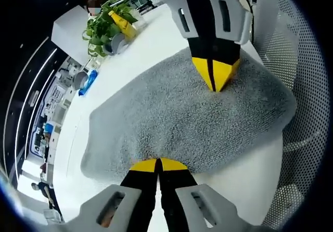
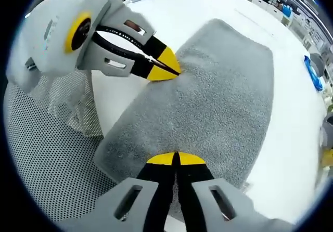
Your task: Fold the towel on the table until its edges align and the towel forms a compact rectangular stack.
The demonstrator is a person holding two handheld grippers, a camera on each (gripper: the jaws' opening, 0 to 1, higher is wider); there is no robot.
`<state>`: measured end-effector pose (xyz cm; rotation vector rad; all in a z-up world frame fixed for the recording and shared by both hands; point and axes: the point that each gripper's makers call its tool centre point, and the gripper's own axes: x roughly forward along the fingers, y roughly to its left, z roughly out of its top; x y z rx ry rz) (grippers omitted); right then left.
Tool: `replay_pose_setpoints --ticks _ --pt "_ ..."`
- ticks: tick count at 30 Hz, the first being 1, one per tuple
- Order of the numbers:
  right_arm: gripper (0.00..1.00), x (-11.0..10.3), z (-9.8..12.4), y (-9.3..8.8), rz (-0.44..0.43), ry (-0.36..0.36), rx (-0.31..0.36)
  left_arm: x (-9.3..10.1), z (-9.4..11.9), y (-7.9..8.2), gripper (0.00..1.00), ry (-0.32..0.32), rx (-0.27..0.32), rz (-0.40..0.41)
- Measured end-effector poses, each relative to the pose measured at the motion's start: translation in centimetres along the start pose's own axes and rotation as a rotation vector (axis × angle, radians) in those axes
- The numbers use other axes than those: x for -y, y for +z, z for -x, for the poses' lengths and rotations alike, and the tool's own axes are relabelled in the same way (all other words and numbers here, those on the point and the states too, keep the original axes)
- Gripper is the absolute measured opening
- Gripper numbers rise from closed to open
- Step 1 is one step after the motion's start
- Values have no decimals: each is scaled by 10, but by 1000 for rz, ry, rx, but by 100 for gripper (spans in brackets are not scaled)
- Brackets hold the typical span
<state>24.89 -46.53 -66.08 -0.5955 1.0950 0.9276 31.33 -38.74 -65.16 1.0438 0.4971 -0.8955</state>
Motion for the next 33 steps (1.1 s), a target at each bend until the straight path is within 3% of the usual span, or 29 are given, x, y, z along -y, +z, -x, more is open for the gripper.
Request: replay_pose_setpoints --ticks 11,24,27,30,33 --pt "0 1 0 0 36 -30 -18 0 0 0 1 2 3 5" --pt "0 0 0 -1 -6 -30 35 0 0 0 1 -1 11 23" --pt "0 1 0 -1 -6 -53 56 0 0 0 1 1 6 3" --pt "0 0 0 2 -16 -57 79 -2 -1 -1 1 21 -11 -78" --pt "0 -3 -1 4 -17 -48 88 -3 -3 -2 1 28 -16 -91"
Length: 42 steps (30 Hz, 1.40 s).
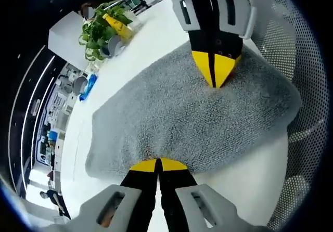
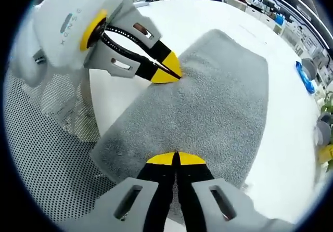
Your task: Fold the towel on the table until its edges align and the towel forms a compact rectangular stack.
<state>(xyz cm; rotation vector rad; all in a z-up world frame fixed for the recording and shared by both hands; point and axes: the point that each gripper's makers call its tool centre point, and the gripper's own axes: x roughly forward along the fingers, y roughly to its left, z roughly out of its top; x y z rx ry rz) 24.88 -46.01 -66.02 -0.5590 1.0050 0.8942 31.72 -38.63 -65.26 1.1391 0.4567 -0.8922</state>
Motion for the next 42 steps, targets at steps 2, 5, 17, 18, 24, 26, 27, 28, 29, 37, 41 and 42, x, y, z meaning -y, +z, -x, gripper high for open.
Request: replay_pose_setpoints --ticks 2,5,17,18,24,26,27,28,29,37,41,42 --pt "0 -1 0 1 -3 2 -4 -2 0 -1 1 2 3 19" --pt "0 -1 -1 2 2 4 -10 -3 0 -2 1 2 10 38" --pt "0 -8 -4 7 37 17 -20 -7 -1 -5 1 10 14 75" --pt "0 -9 -4 8 38 19 -19 -7 -1 -6 1 11 14 76" --pt "0 -12 -6 11 39 30 -9 -10 -2 -8 1 16 13 89" --pt "0 -14 -6 12 45 33 -5 -11 -2 -10 1 18 13 97" --pt "0 -14 -6 13 46 35 -4 -11 -2 -10 1 18 15 102" --pt "0 -14 -7 13 45 35 -3 -12 -2 -11 1 17 18 113" --pt "0 -15 -7 14 41 37 0 -13 -2 -12 1 15 24 143" --pt "0 -20 -9 19 7 52 41 -17 -4 -14 1 -6 23 167" --pt "0 -21 -10 21 -58 54 59 -20 -6 -15 1 -15 25 189" --pt "0 -20 -10 22 -52 57 62 -20 -6 -15 1 -16 26 191"
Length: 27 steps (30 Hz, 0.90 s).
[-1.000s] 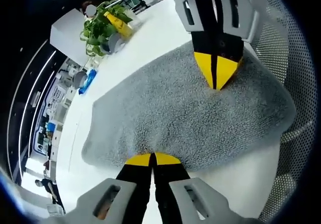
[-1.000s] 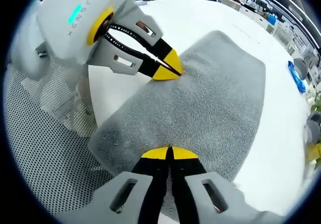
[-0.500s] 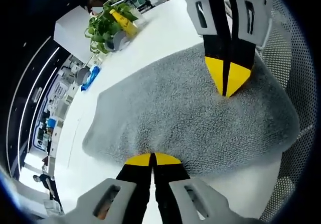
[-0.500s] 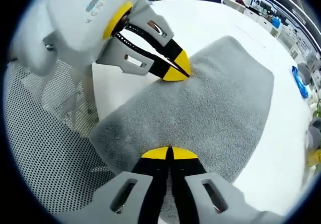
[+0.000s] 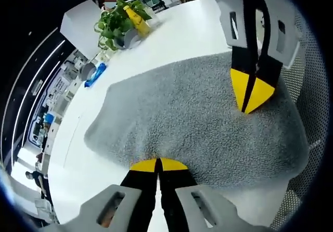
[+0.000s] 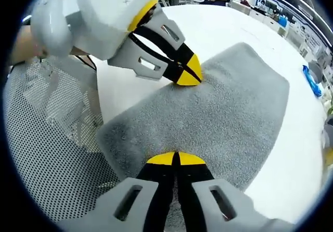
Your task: Fold the towel on the table until its edges align and the towel forms a compact rectangular stack.
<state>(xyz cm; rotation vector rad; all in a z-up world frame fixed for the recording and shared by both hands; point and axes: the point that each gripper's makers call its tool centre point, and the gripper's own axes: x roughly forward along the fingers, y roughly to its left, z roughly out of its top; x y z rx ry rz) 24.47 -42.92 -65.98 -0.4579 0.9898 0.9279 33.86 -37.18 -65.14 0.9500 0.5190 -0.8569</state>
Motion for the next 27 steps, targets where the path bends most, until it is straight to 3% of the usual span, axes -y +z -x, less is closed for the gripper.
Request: replay_pose_setpoints --ticks 3,7,13,18,22,24,27 --pt "0 -1 0 1 -9 10 6 0 -1 0 1 2 2 1" --pt "0 -2 0 1 -4 13 13 0 1 0 1 63 32 -5" --pt "0 -1 1 1 -20 14 80 0 1 0 1 62 38 29" --pt "0 -1 2 1 -4 63 120 0 1 1 1 68 41 16" --pt "0 -3 2 2 71 83 109 0 2 1 1 75 47 10" --pt "0 -4 3 3 230 92 79 0 2 2 1 75 50 12" --pt "0 -6 6 1 368 97 64 0 2 1 1 75 54 19"
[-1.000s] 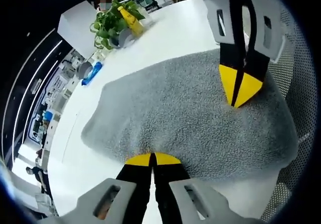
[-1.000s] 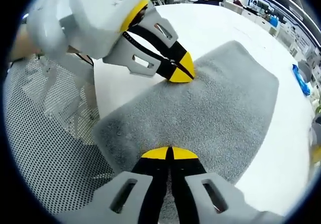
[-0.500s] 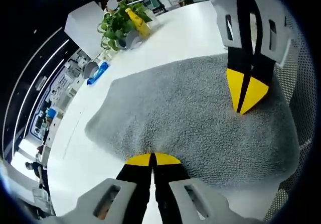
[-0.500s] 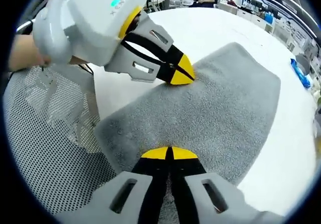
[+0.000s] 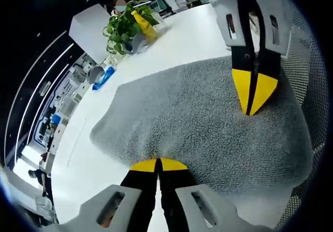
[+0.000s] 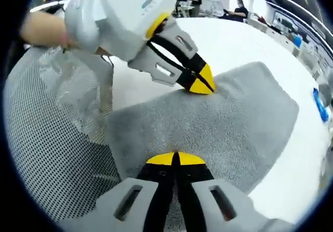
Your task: Fold the towel on the table until its edges align and the towel forms a compact rectangular stack.
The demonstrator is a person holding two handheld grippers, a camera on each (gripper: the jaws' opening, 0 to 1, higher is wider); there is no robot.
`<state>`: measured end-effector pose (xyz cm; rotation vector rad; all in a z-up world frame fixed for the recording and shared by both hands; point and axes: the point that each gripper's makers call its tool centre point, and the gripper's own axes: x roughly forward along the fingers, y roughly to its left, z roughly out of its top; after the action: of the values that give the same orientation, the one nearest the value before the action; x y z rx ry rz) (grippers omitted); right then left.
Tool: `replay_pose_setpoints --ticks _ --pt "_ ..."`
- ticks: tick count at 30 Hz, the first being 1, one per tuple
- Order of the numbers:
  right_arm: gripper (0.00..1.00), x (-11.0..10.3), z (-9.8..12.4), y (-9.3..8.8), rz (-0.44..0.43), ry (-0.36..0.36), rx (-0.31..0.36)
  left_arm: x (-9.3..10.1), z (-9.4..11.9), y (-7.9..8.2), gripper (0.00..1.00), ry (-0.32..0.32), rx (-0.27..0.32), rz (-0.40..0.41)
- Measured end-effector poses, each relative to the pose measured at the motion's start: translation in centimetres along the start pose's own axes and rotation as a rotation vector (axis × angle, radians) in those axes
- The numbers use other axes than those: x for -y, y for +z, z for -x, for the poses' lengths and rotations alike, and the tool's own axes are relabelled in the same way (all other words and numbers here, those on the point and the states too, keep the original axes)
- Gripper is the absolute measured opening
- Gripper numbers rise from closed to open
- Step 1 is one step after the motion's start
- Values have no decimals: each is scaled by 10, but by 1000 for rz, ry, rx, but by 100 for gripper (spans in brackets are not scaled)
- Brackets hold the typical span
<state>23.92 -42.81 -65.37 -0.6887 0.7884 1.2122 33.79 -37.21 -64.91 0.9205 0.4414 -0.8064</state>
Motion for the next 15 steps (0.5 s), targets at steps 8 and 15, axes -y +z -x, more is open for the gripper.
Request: replay_pose_setpoints --ticks 8,15 --pt "0 -12 22 -27 121 55 -29 0 -1 0 1 1 2 6" --pt "0 -11 44 -56 24 16 -16 0 -1 0 1 1 4 11"
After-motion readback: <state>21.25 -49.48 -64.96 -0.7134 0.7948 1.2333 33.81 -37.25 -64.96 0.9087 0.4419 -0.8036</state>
